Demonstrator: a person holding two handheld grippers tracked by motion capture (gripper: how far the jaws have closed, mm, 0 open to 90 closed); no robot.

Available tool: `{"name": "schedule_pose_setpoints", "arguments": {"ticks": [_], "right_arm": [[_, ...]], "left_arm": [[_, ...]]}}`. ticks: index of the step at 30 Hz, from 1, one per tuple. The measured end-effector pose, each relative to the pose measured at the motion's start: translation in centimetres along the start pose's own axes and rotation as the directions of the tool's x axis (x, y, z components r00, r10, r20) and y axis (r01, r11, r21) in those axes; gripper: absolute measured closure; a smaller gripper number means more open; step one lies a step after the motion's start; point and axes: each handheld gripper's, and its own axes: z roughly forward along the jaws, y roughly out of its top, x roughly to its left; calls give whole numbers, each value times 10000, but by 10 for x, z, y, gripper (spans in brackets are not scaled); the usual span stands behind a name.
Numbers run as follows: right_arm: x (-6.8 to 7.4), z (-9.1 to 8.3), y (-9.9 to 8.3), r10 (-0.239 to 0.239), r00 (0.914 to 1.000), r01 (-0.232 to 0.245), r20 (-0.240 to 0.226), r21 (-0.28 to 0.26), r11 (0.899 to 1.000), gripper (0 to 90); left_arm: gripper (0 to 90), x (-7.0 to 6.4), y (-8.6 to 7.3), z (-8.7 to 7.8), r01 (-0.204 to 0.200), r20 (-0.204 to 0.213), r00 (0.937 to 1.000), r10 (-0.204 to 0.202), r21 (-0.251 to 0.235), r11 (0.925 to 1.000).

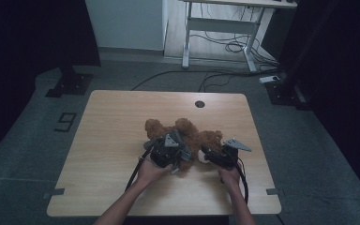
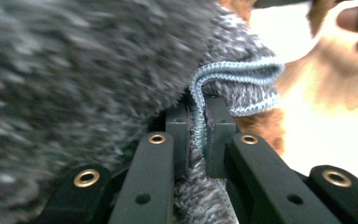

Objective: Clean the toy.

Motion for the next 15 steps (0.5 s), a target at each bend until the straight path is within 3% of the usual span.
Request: {"name": "schedule_pose_setpoints", "arguments": {"ticks": [1,2,3,4,6,10,11,15], "right_arm": [[0,-1,-2,-133,9999,132,-69,-118,9998,331],[0,-1,-2,-133,9999,132,-69,-118,9998,331],[0,-2,-3,-184,9998,183,-90,-137,9997,330],[2,-3,-3,-280,9996,278,-98,-154,9995,327],[3,-4,-4,-385,9992,383,-96,-188,9991,325],[4,-5,-5,-436,9990,434,-109,-210,9988,321],[4,-5,-5,-388,9991,385,-142,-254,9989,318],[2,-5,-6,-376,9989,368,-262,-317,9988,317]], "left_arm": [[821,2,2,-14,241,-49,9997,-245,-637,9977],[821,2,2,-14,241,-49,9997,-245,-637,9977],[821,5,5,-21,368,-176,9991,-386,-943,9949],[820,14,12,-32,655,-531,9960,-723,-1206,9905],[819,25,21,-36,945,-784,9915,-1038,-1136,9890],[814,41,31,-32,1379,-786,9864,-1443,-812,9871],[813,49,38,-26,1785,-689,9807,-1829,-659,9817],[808,44,52,-14,1786,-596,9817,-1811,-444,9829]]}}
